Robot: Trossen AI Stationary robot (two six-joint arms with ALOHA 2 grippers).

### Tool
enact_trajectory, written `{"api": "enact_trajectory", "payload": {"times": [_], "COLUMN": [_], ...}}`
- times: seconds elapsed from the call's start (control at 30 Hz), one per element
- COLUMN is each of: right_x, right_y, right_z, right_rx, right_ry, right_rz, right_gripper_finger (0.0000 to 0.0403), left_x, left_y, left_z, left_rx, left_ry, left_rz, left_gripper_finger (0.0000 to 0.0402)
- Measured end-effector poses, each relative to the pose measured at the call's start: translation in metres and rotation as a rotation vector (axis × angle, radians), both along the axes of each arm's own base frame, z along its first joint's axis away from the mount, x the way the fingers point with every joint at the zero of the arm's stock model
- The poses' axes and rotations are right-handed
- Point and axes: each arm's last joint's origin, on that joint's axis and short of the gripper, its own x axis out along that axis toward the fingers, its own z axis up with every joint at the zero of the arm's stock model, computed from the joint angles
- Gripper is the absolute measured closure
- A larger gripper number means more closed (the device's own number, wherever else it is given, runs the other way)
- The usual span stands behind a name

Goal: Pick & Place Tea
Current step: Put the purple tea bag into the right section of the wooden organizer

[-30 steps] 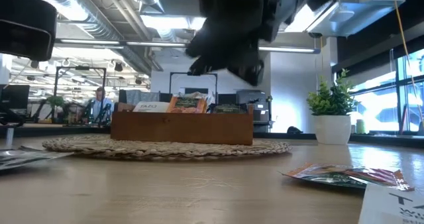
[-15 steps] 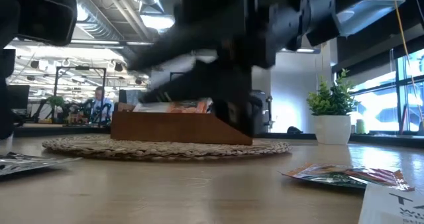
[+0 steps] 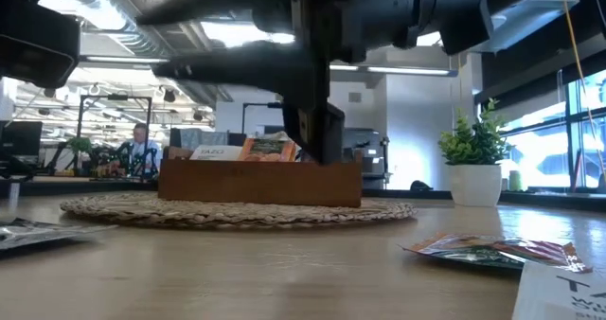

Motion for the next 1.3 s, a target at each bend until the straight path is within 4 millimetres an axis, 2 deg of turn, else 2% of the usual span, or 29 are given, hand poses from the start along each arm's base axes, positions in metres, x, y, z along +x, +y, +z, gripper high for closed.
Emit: {"api": "enact_trajectory", "payload": {"times": [0.27,0.57,0.73,0.93,1.1,1.3], "right_x": [-0.002,-0.010,-0.016,-0.029,-0.029,-0.024], "right_y": [-0.001,0.000,0.010,0.015,0.015,0.006], "right_z": [-0.005,-0.017,-0.019,-0.029,-0.029,-0.034], "right_rx": [0.047,0.140,0.146,0.071,0.055,0.062], "right_ry": [0.078,0.298,0.336,0.472,0.465,0.462], "right_rz": [-0.035,-0.043,0.034,0.018,-0.011,-0.028], "right_gripper_finger": [0.0296,0.0199,0.0168,0.0167,0.0175,0.0189], "left_x": [0.009,0.034,0.042,0.044,0.045,0.047], "left_y": [0.001,-0.012,-0.019,-0.020,-0.020,-0.018], "left_z": [-0.001,-0.019,-0.034,-0.036,-0.036,-0.036], "left_rx": [-0.050,-0.183,-0.205,-0.178,-0.173,-0.149], "left_ry": [-0.045,-0.191,-0.262,-0.254,-0.259,-0.271], "left_rz": [0.044,0.101,0.122,0.128,0.124,0.126], "left_gripper_finger": [0.0400,0.0400,0.0400,0.0400,0.0400,0.0400]}}
